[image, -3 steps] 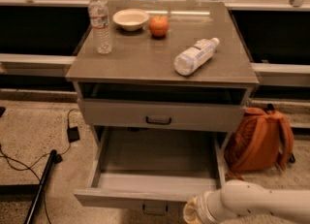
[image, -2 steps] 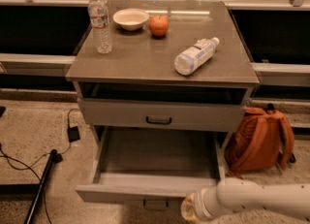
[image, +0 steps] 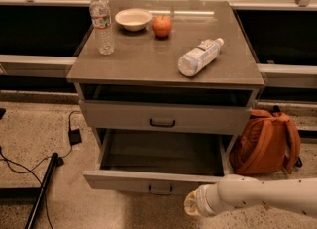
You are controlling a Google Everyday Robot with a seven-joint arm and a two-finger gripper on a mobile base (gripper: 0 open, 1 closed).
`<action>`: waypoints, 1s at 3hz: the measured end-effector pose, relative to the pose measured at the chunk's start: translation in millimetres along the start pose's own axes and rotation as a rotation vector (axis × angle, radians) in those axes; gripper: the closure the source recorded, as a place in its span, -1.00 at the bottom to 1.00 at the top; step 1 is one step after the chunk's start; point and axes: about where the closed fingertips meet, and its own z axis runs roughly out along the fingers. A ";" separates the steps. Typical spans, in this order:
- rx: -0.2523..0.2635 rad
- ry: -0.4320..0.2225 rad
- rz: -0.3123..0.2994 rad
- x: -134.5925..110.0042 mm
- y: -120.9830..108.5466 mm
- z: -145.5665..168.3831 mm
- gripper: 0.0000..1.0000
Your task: Close middle drawer
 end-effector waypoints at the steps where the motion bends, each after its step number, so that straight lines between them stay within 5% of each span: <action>1: 0.000 0.000 0.000 0.0 0.0 0.0 1.00; 3: 0.116 -0.046 0.003 8.7 -55.3 0.2 1.00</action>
Offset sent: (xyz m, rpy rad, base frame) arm 0.0692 -0.0178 0.0053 0.0762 -0.1311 -0.0541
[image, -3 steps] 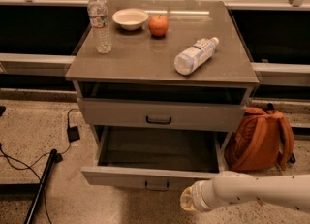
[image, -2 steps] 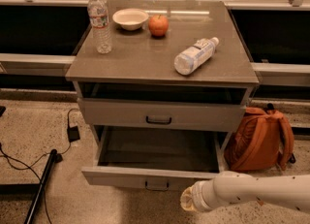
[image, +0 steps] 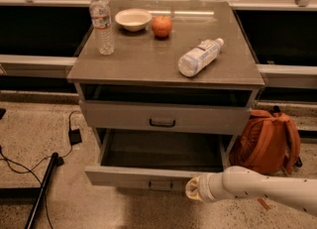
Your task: Close middle drawer
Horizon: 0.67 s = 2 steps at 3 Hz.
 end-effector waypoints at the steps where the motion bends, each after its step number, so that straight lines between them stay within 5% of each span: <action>1: 0.058 0.011 0.029 5.5 -27.7 5.6 1.00; 2: 0.112 0.028 0.070 8.6 -61.1 16.0 1.00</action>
Offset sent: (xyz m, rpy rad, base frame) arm 0.1077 -0.0037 -0.0017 -0.0047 -0.0914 -0.2012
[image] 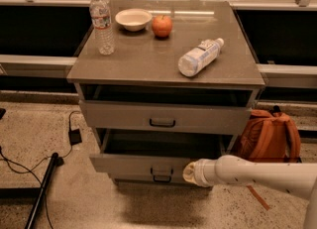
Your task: Close middle drawer
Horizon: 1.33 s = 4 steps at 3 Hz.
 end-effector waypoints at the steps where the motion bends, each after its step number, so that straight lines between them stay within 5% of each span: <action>1: 0.027 -0.027 0.034 1.4 -26.9 16.3 1.00; 3: 0.071 -0.102 0.040 -2.8 -79.0 31.1 1.00; 4: 0.074 -0.111 0.039 -3.8 -81.3 32.5 1.00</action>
Offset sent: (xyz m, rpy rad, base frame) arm 0.1161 -0.0098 0.0067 0.1531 -0.0925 -0.0647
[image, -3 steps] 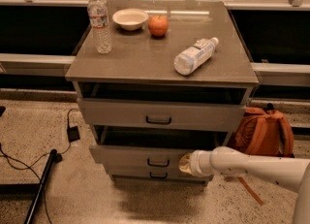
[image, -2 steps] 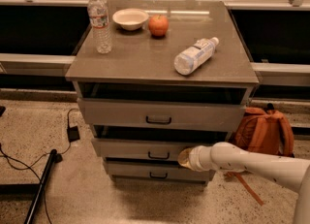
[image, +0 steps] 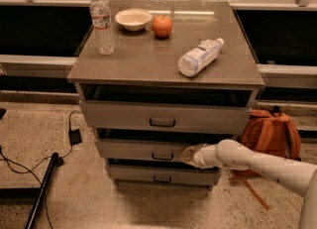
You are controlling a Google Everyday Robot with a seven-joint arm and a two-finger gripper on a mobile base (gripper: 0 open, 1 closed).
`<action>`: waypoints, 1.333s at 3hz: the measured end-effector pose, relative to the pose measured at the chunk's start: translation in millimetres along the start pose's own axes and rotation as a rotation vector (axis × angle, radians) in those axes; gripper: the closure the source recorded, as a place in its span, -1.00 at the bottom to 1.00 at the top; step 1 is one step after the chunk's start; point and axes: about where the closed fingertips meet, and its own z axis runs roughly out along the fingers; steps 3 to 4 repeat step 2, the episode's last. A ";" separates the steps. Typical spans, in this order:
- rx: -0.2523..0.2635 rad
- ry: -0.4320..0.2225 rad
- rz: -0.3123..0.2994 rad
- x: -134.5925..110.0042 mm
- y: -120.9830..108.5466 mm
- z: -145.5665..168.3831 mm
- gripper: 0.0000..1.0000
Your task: Close middle drawer
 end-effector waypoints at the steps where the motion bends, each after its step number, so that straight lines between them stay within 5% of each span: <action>1: -0.002 -0.092 -0.063 -13.5 5.4 -12.4 1.00; 2: -0.066 -0.164 -0.155 -28.2 43.0 -33.5 1.00; 4: -0.066 -0.164 -0.155 -28.2 43.0 -33.5 1.00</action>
Offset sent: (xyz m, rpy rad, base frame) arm -0.1093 0.0214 0.0394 0.1081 -0.0897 0.3623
